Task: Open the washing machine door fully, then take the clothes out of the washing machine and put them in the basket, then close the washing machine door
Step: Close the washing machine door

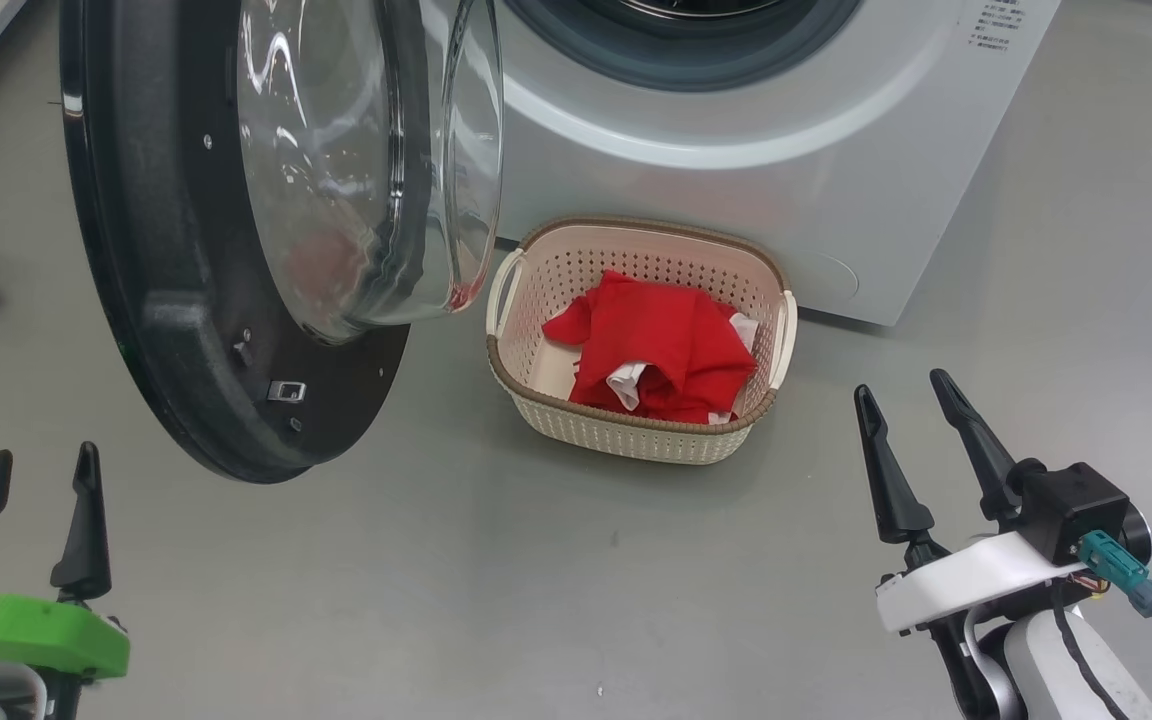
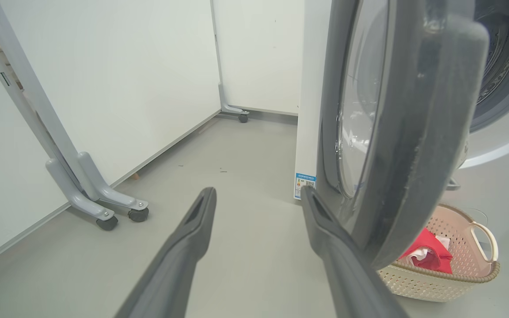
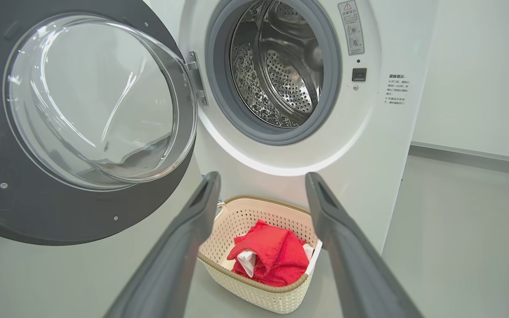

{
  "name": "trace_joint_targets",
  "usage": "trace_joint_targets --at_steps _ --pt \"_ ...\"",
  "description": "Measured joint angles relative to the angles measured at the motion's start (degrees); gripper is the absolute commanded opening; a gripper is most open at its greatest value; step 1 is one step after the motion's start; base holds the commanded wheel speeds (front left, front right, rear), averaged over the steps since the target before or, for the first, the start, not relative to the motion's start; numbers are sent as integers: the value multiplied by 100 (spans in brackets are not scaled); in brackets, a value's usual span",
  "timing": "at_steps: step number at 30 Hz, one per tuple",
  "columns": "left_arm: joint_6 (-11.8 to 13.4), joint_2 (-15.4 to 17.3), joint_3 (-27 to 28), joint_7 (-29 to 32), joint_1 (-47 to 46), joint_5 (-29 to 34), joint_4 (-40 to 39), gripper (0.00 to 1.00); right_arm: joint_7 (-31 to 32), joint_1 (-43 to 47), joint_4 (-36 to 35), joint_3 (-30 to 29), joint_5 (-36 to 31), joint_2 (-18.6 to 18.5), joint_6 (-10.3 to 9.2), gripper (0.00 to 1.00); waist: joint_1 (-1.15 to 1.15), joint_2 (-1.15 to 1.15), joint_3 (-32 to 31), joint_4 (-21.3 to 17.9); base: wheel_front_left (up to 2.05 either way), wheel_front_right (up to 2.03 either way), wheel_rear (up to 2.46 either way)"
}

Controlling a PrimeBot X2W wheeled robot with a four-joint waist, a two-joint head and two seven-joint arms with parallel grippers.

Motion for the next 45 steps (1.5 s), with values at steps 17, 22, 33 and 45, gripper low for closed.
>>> trace_joint_targets --at_steps 17,22,33,45 --pt "0 -26 24 -55 -4 58 257 100 -47 2 8 0 0 2 -1 100 0 0 -17 -5 0 0 0" --pt "0 -29 19 -55 -9 63 280 100 -47 4 9 0 0 1 -1 100 0 0 -9 2 0 0 0" --pt "0 -41 33 -56 -34 146 210 100 -48 4 22 0 0 2 -1 100 0 0 -7 -3 0 0 0" --pt "-1 -76 59 -56 -57 186 127 100 -48 4 25 0 0 1 -1 100 0 0 -12 7 0 0 0"
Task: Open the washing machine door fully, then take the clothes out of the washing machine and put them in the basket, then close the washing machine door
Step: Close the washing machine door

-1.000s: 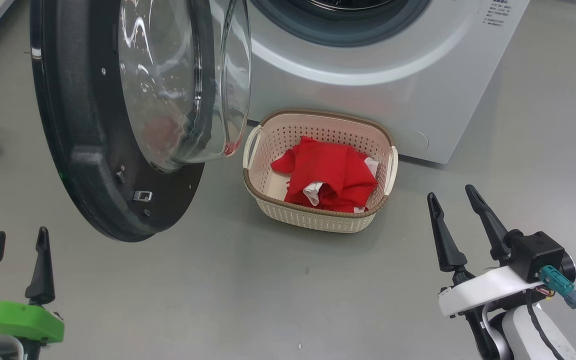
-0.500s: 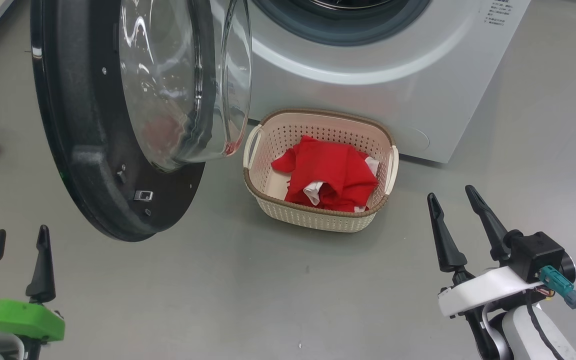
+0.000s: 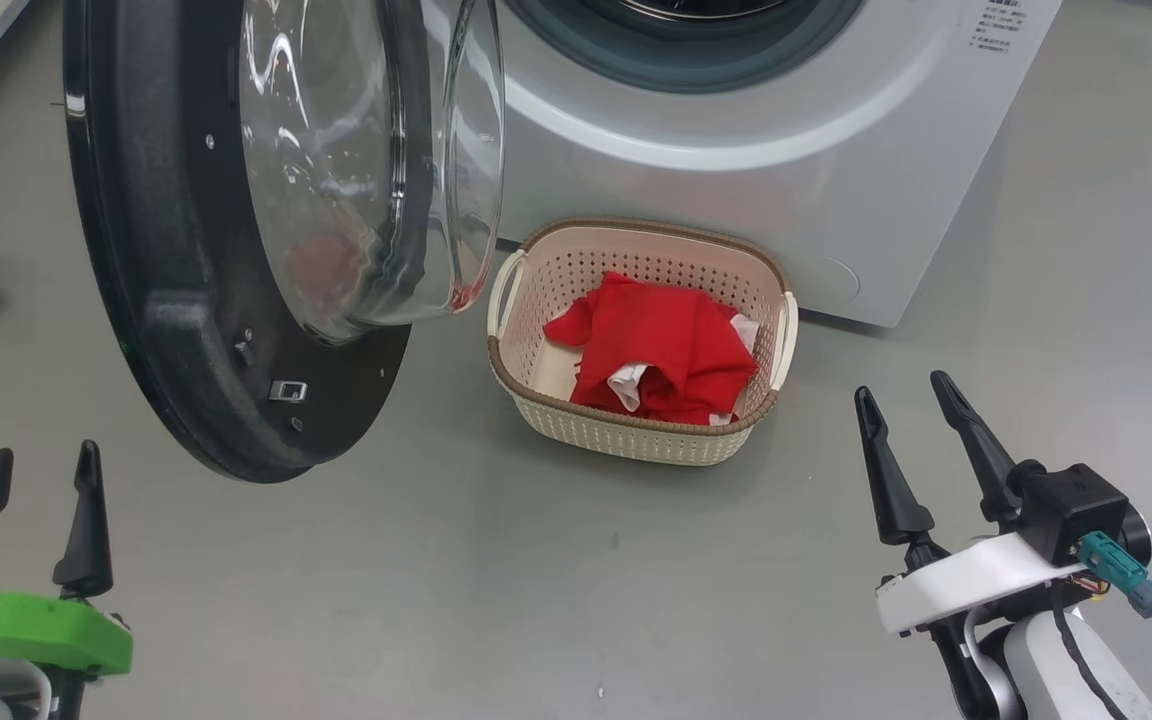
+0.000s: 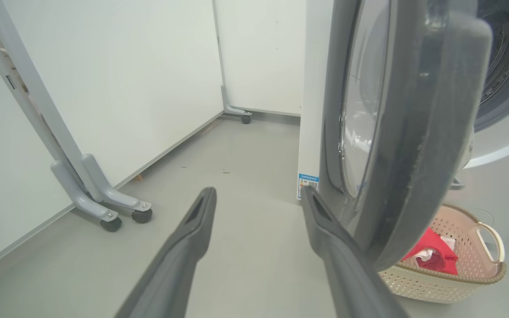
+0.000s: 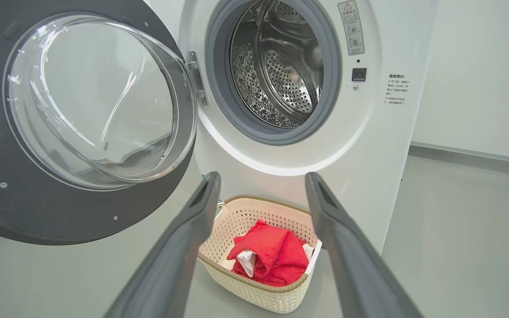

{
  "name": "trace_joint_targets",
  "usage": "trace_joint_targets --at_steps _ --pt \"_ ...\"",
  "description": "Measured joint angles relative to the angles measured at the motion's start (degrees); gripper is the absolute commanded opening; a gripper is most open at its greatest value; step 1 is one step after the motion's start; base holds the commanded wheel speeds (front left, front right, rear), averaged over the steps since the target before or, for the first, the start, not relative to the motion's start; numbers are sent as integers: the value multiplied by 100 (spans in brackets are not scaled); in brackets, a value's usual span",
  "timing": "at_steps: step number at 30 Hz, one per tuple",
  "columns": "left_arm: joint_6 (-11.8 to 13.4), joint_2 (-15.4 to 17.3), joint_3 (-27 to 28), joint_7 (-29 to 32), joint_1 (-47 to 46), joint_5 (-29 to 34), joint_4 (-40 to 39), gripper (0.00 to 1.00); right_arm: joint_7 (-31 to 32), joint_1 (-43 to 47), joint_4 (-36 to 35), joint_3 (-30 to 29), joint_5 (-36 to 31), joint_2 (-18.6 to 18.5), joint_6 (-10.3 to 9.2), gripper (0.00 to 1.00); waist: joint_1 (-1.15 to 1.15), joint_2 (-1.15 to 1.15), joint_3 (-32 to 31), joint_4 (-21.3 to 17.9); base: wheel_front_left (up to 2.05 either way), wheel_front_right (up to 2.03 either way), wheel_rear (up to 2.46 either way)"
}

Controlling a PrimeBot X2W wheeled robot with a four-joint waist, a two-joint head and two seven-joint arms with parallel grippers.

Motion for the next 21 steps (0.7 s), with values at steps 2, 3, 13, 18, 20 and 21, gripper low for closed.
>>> trace_joint_targets --at_steps 2,3,13,18,20,21 --pt "0 -3 -5 0 0 0 4 39 -1 0 0 0 0 0 0 100 0 0 2 2 0 0 0" --pt "0 -4 -13 0 0 0 7 0 -1 0 0 1 0 0 0 100 0 0 3 3 0 0 0" --pt "0 24 -137 0 -45 -167 -42 0 -16 0 19 18 0 1 0 100 0 0 -5 -4 0 0 0" --pt "0 -3 -199 94 -297 -1060 -101 0 -18 0 35 27 0 0 0 100 0 0 -23 -2 0 0 0" --pt "0 -33 -212 266 -428 -1503 -193 0 -18 0 36 38 0 1 1 100 0 0 -29 0 0 0 0" --pt "0 -56 -203 369 -503 -1730 -226 0 -18 0 38 44 0 1 0 100 0 0 -32 2 0 0 0"
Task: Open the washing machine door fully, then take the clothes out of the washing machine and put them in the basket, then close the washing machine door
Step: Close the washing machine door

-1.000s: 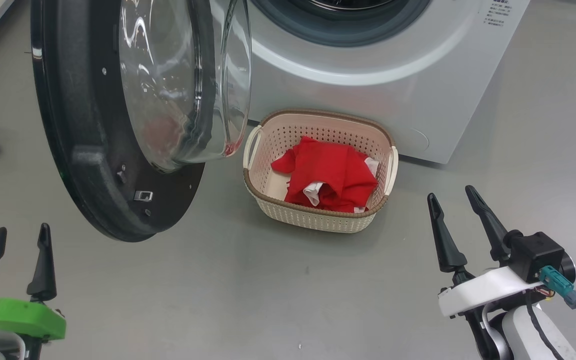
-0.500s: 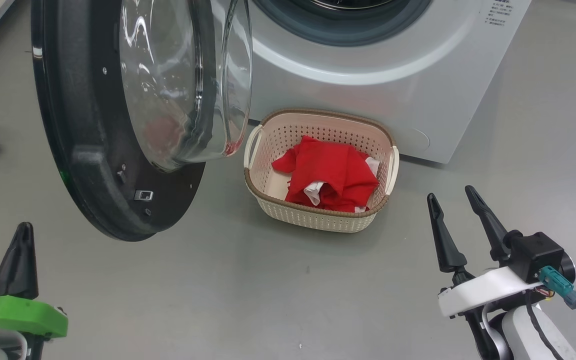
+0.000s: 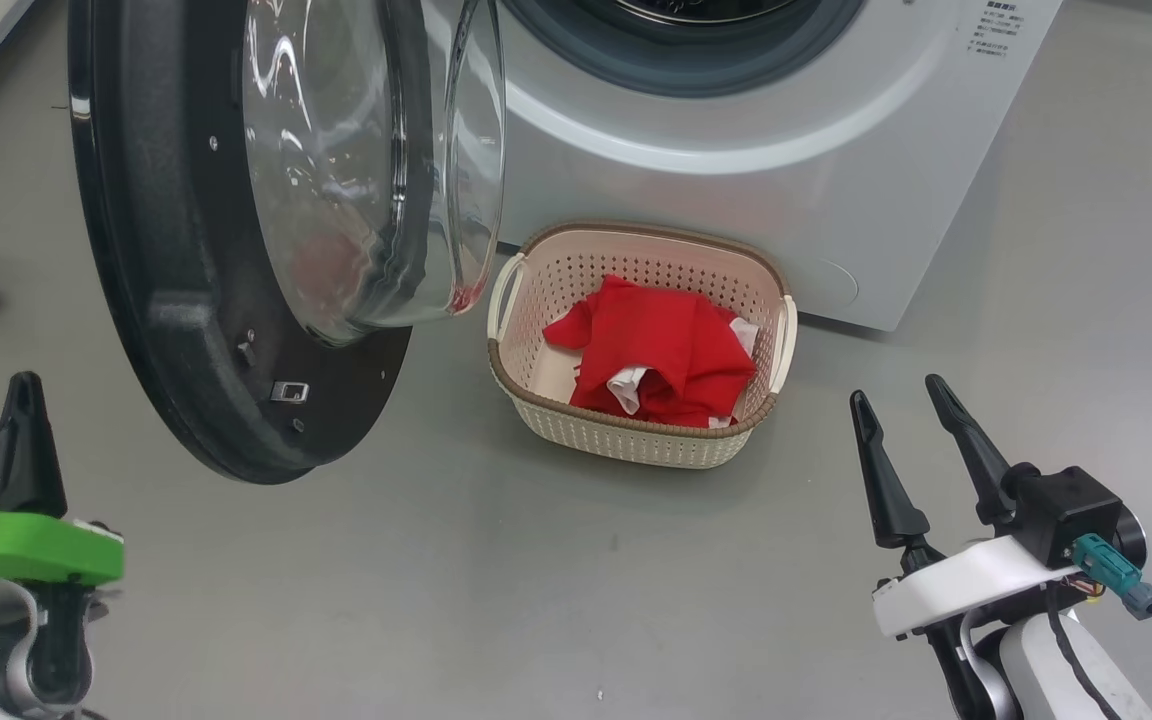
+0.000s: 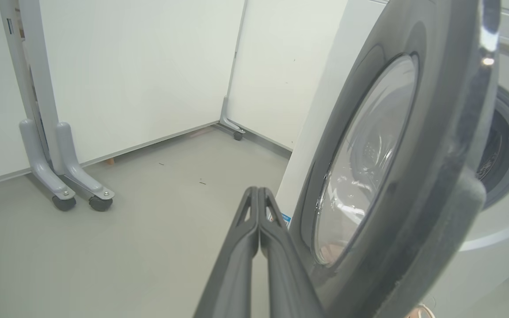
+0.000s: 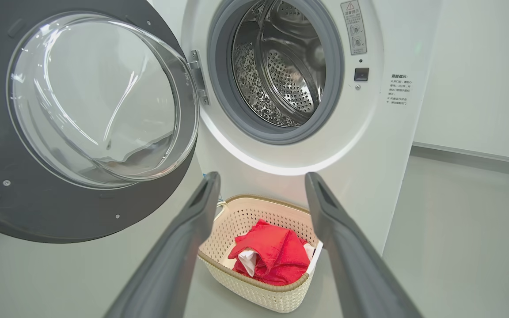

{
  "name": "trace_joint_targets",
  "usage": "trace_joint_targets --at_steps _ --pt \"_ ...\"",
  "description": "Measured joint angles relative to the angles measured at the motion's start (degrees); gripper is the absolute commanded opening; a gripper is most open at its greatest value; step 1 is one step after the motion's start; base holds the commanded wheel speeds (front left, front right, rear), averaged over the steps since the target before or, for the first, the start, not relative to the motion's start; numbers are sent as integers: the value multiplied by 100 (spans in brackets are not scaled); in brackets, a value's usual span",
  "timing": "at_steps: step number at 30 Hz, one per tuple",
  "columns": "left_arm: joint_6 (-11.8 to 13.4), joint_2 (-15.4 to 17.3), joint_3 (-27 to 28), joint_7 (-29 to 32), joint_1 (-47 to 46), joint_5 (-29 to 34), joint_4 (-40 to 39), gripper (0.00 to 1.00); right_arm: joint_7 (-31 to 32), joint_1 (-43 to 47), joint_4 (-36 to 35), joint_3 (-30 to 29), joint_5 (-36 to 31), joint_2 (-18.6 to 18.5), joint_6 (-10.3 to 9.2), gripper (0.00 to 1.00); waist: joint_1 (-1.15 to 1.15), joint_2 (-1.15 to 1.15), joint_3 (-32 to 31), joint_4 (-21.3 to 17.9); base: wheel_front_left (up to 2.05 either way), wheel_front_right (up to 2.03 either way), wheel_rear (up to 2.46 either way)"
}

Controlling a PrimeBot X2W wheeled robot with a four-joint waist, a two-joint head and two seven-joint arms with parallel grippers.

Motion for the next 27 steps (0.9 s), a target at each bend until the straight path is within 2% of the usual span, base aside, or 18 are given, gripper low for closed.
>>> trace_joint_targets --at_steps 1,4,6,14,17,19,21,27 --pt "0 0 0 0 0 0 0 0 0 0 0 0 0 0 0 100 0 0 0 0 0 0 0" --pt "0 -82 125 423 -199 -751 -30 0 0 0 3 15 0 2 1 100 0 0 -6 3 0 0 0" --pt "0 -68 233 719 -246 -1039 2 0 0 0 4 26 0 5 1 100 0 0 -9 2 0 0 0" --pt "33 -423 1076 1789 -544 -2767 175 0 0 1 5 47 0 25 1 100 0 0 2 -26 0 0 0" --pt "225 -475 1382 2261 -671 -3494 278 0 0 1 2 55 0 27 1 100 0 0 32 -47 0 0 0" --pt "433 -667 1519 2771 -847 -4169 335 0 0 1 3 55 0 26 1 100 0 0 58 -69 0 0 0" --pt "594 -773 1562 3076 -938 -4500 348 0 0 1 2 54 0 25 0 100 0 0 72 -78 0 0 0" --pt "1070 -791 1690 3807 -1044 -5137 338 0 0 1 2 48 0 22 0 100 0 0 113 -99 0 0 0"
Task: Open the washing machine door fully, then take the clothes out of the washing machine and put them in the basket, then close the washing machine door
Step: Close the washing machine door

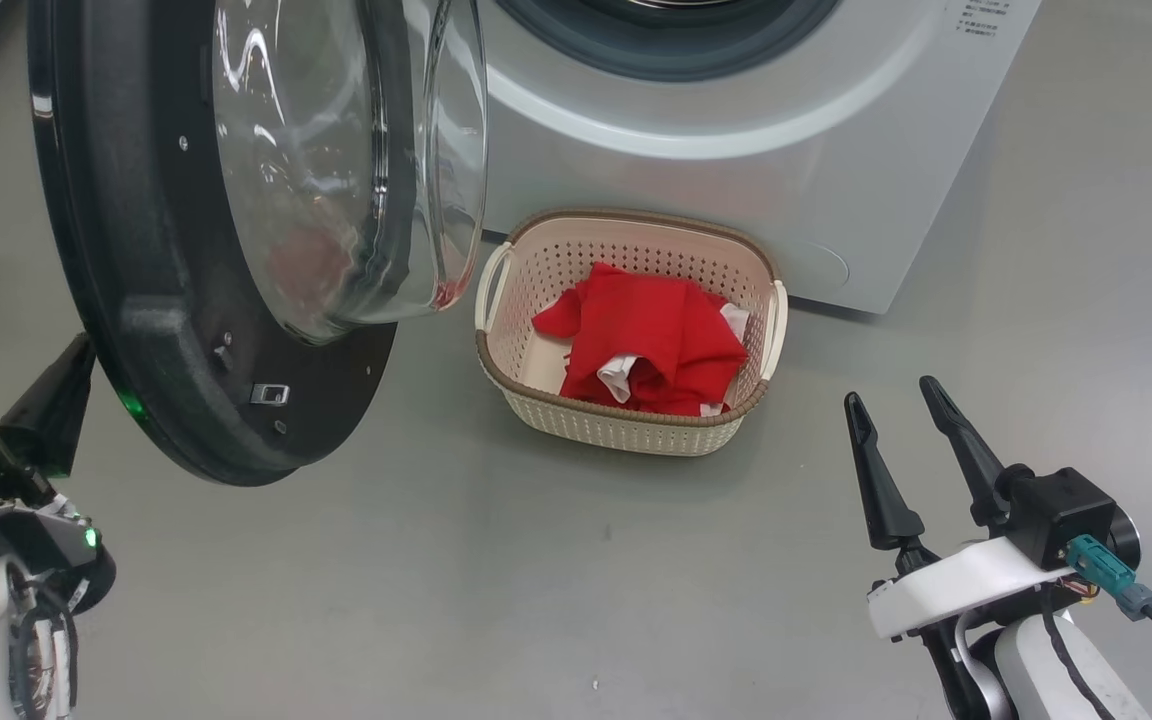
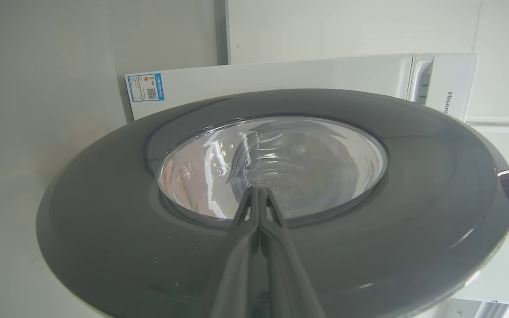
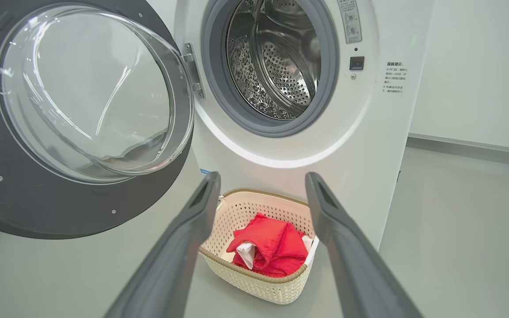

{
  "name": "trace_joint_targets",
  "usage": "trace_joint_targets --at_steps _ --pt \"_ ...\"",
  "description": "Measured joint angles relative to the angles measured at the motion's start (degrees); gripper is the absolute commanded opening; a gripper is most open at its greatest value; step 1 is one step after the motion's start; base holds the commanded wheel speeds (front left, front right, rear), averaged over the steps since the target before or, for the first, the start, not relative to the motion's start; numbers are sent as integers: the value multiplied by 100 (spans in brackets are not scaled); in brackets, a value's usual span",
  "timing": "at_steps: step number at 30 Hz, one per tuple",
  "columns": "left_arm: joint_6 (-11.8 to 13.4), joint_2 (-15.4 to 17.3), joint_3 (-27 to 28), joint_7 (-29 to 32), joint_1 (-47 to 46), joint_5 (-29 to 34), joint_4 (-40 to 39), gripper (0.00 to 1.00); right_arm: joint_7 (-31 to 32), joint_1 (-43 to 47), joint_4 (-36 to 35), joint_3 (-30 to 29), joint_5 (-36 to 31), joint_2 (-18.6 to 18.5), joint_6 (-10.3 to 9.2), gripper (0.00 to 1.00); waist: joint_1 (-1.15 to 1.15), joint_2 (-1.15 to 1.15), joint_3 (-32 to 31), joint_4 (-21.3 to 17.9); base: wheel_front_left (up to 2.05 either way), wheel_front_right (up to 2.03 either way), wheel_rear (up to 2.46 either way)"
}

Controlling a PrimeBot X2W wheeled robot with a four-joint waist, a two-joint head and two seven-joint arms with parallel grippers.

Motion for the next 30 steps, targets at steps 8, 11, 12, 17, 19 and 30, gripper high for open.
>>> trace_joint_targets --at_steps 8,11,12,17,19,30 --pt "202 29 -59 757 -9 -332 -190 0 -1 -1 0 -13 0 -4 0 100 0 0 40 -23 0 0 0" --pt "230 48 -120 931 -8 -356 -282 0 -1 -1 0 -19 0 -8 0 100 0 0 52 -27 0 0 0" --pt "238 62 -131 980 -5 -358 -307 0 -1 -2 0 -19 0 -9 0 100 0 0 55 -28 0 0 0" --pt "274 76 -235 1244 32 -425 -426 0 -1 -3 0 -20 0 -9 0 100 0 0 66 -36 0 0 0" --pt "277 77 -294 1392 55 -464 -515 0 -2 -3 0 -20 0 -9 0 100 0 0 69 -40 0 0 0" --pt "287 46 -543 1837 353 -626 -898 0 -8 -14 4 37 1 15 0 100 0 0 80 -143 0 0 0"
